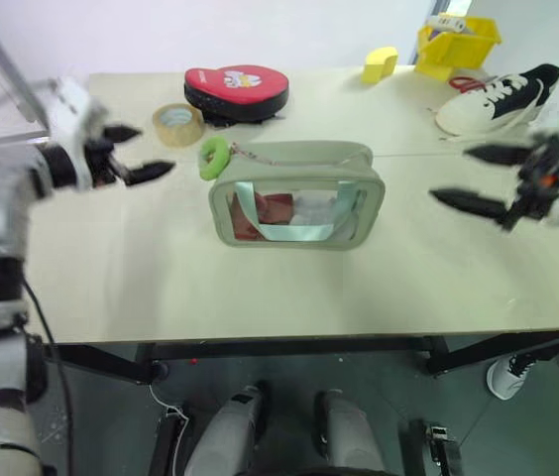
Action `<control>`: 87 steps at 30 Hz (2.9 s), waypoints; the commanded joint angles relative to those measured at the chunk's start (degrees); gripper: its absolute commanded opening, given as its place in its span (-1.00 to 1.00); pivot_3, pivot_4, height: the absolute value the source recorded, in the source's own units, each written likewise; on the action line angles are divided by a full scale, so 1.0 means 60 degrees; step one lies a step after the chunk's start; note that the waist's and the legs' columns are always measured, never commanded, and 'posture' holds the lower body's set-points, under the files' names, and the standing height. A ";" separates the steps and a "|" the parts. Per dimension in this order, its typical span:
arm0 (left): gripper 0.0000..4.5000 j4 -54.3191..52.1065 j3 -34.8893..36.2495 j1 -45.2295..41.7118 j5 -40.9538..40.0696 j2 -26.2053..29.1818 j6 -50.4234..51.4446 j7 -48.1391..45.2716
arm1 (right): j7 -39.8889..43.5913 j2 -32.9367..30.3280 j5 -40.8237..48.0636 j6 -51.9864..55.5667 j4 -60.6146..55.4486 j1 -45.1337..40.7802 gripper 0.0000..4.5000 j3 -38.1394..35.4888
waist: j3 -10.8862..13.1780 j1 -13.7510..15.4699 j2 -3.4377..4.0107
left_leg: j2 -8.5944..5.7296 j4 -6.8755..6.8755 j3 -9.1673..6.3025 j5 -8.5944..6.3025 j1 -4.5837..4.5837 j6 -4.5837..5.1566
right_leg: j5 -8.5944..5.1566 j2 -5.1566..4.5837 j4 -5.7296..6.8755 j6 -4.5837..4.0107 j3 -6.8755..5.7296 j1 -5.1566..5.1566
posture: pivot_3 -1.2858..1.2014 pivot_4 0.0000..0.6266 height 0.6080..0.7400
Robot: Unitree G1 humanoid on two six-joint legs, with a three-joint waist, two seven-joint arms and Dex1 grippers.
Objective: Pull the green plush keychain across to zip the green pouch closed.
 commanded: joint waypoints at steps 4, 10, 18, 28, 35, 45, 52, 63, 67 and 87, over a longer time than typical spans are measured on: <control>0.98 0.0151 -0.0147 -0.0023 -0.0144 0.0136 0.0102 -0.0512 | 0.0126 0.0222 0.0260 -0.0181 0.0267 -0.0462 1.00 0.0617 | 0.0009 -0.0021 -0.0002 | -0.0002 0.0002 0.0022 -0.0005 -0.0039 0.0011 | 0.0000 -0.0012 0.0006 0.0004 0.0012 -0.0052 | 0.03 -0.52 1.00; 0.98 -0.0029 -0.0071 -0.0002 -0.0277 0.0132 0.0192 -0.0518 | 0.0371 0.0364 0.0142 -0.0746 0.0712 -0.0738 1.00 0.0932 | 0.0011 0.0004 -0.0003 | -0.0003 0.0011 0.0037 -0.0006 -0.0038 0.0014 | 0.0018 -0.0014 0.0008 0.0035 0.0018 -0.0049 | 0.03 -0.52 1.00; 0.98 -0.1261 -0.0026 -0.0024 -0.0897 0.0208 0.1155 -0.0718 | 0.0356 0.1266 0.0014 -0.1067 0.0800 -0.2115 1.00 0.2132 | 0.0012 -0.0038 -0.0003 | -0.0003 0.0028 0.0050 -0.0005 -0.0028 0.0014 | 0.0021 -0.0010 0.0019 0.0026 0.0035 -0.0041 | 0.03 -0.52 1.00; 0.98 -0.2046 0.0111 0.0531 -0.0969 0.0323 0.1205 -0.0211 | 0.0537 0.3925 -0.1878 -0.2598 0.2135 -0.4356 1.00 0.5169 | 0.0013 -0.0225 -0.0004 | -0.0002 0.0028 0.0050 0.0002 -0.0020 0.0008 | 0.0027 0.0008 0.0038 0.0034 0.0039 -0.0046 | 0.03 -0.52 1.00; 0.98 -0.2588 0.0664 0.1270 -0.1173 0.0604 0.1465 0.0319 | 0.1272 0.3794 -0.2614 -0.3495 0.3076 -0.4549 1.00 0.5258 | 0.0013 -0.0251 -0.0005 | -0.0006 0.0032 0.0053 0.0009 -0.0015 -0.0003 | 0.0041 0.0018 0.0053 0.0048 0.0038 -0.0049 | 0.03 -0.52 1.00; 0.98 -0.2361 0.1301 0.2021 -0.1253 0.0488 0.1461 0.1201 | 0.2237 0.1957 -0.2320 -0.2933 0.1980 -0.3443 1.00 0.4434 | 0.0013 -0.0242 -0.0006 | 0.0000 0.0032 0.0053 0.0009 -0.0010 -0.0005 | 0.0045 0.0013 0.0057 0.0040 0.0041 -0.0046 | 0.03 -0.52 1.00; 1.00 -0.1481 0.0912 0.1436 -0.0990 -0.0154 0.0977 0.1652 | 0.1633 0.2571 -0.2954 -0.3775 0.2998 -0.3002 0.60 0.4498 | 0.0012 -0.0253 -0.0005 | 0.0004 0.0034 0.0066 0.0013 0.0001 -0.0011 | 0.0050 0.0012 0.0060 0.0033 0.0053 -0.0042 | 0.03 -0.52 1.00; 1.00 -0.0516 0.0594 0.1044 -0.0970 -0.1841 0.0663 0.2378 | 0.1833 0.2765 -0.3151 -0.3996 0.2878 -0.2860 -0.98 0.4548 | 0.0011 -0.0250 -0.0007 | 0.0004 0.0043 0.0066 0.0017 0.0013 -0.0013 | 0.0054 0.0016 0.0064 0.0034 0.0052 -0.0026 | 0.03 -0.52 1.00; 1.00 -0.0237 0.0462 0.0956 -0.0771 -0.2377 0.0446 0.2666 | 0.1817 0.2787 -0.3093 -0.3831 0.2652 -0.2802 -0.98 0.4518 | 0.0010 -0.0267 -0.0008 | 0.0004 0.0048 0.0066 0.0017 0.0013 -0.0012 | 0.0055 0.0015 0.0064 0.0036 0.0052 -0.0023 | 0.03 -0.52 1.00; -0.97 0.0319 0.0752 -0.0405 -0.1081 -0.2771 0.0133 0.2472 | 0.1821 0.2711 -0.3120 -0.3623 0.2475 -0.2672 -1.00 0.4406 | 0.0009 -0.0238 -0.0012 | 0.0003 0.0091 0.0063 0.0016 0.0018 -0.0012 | 0.0067 0.0018 0.0071 0.0041 0.0046 0.0002 | 0.03 -0.52 1.00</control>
